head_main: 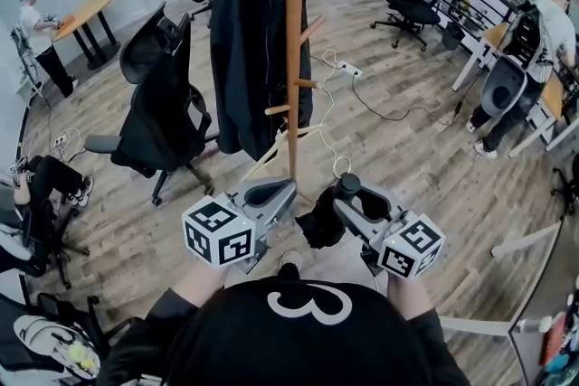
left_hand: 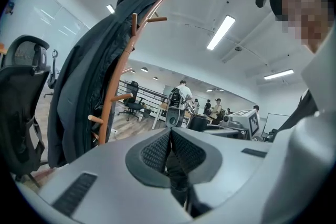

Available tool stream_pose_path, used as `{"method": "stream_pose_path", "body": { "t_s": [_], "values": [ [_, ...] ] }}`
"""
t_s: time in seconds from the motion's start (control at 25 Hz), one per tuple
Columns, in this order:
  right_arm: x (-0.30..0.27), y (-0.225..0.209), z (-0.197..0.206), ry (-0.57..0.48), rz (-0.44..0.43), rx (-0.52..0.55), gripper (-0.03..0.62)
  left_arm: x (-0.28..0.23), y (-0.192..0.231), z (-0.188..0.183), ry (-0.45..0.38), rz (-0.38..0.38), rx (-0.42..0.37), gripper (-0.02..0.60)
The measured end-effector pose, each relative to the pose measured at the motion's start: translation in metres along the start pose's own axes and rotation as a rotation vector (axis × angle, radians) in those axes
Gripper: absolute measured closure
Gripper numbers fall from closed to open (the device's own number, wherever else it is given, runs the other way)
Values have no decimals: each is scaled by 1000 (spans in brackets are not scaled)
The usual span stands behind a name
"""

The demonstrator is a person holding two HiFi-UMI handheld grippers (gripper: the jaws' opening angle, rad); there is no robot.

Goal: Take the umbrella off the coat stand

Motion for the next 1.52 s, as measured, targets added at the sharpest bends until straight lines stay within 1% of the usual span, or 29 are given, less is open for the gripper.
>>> {"method": "stream_pose_path", "body": {
  "t_s": [0.28,0.44,0.6,0.72,0.84,0.96,1.08,1.24,1.52],
  "values": [
    [40,43,4,-38,-11,-12,404,23,-52,16,6,-10,-43,565],
    [52,62,8,-36,-29,-12,404,42,-65,24,13,-21,-55,565],
    [51,80,7,-38,-25,12,404,60,-64,21,4,-16,-56,565],
    [49,91,9,-30,-10,26,404,72,-64,19,-2,6,-53,565],
    [39,107,9,-27,6,27,404,91,-61,16,-4,28,-66,565],
    [22,131,9,-31,15,32,404,115,-52,14,-7,45,-46,565],
    [6,155,9,-41,24,20,404,141,-40,11,-6,53,-43,565],
    [-15,185,8,-68,37,-25,404,178,-19,2,-23,43,-34,565],
    [-30,231,6,-66,86,13,404,212,-24,0,-33,116,-66,565]
  ]
}}
Point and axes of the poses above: the fingertips, and each gripper's own axes: x backward along the fingers, y to its left, z out of its underside, the point moved 2 cm from there along x, backward along the fingers, and after that the axes turned 3 degrees about -y, right-handed, at the moved point
